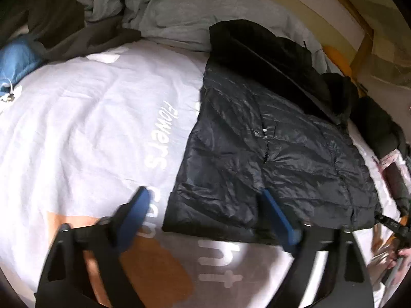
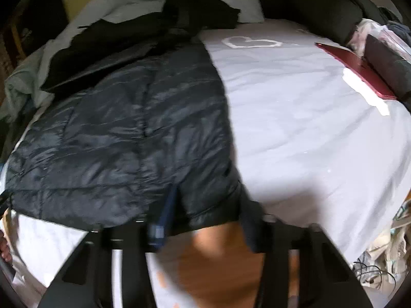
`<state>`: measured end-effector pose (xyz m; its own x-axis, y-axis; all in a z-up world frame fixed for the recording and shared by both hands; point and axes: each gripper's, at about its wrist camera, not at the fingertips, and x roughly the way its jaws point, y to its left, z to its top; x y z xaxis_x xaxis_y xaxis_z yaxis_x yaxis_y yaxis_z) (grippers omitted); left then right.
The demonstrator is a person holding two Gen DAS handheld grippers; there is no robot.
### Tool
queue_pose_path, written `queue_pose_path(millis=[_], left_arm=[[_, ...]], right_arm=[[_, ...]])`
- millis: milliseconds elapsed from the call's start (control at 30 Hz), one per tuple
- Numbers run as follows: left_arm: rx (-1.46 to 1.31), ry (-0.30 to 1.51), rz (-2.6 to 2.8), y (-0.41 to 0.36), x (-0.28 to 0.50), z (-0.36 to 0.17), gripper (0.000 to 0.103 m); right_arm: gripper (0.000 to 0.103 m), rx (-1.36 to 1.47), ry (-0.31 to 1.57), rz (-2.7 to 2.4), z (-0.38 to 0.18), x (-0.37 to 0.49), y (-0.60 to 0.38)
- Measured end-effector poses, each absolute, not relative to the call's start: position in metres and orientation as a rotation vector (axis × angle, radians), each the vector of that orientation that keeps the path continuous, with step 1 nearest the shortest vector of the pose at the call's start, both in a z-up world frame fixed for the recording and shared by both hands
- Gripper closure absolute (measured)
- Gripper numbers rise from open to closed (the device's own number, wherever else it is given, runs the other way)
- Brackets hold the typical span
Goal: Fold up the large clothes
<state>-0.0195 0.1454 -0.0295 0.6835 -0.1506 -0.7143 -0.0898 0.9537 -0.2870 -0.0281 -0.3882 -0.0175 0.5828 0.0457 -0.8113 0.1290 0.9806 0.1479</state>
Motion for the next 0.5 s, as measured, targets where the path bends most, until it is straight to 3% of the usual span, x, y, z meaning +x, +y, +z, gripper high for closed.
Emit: queue_pose_path(millis=[67, 133, 500], left_arm=[[-0.303, 0.836, -0.035, 0.143, -0.021, -0.031, 0.090], [-0.347, 0.823, -0.083, 0.145, -0.022, -0.028, 0.097], [-0.331, 0.543, -0.072, 0.142, -0.104, 0.065, 0.098]], right_arm=[[0.093, 0.212, 0.939, -0.019, -0.016, -0.031, -0.386], [0.098, 0.215, 0.892, -0.006, -0.010, -0.038, -0.384], [0.100, 0.213, 0.488, 0.041, 0.081, -0.118, -0.387]])
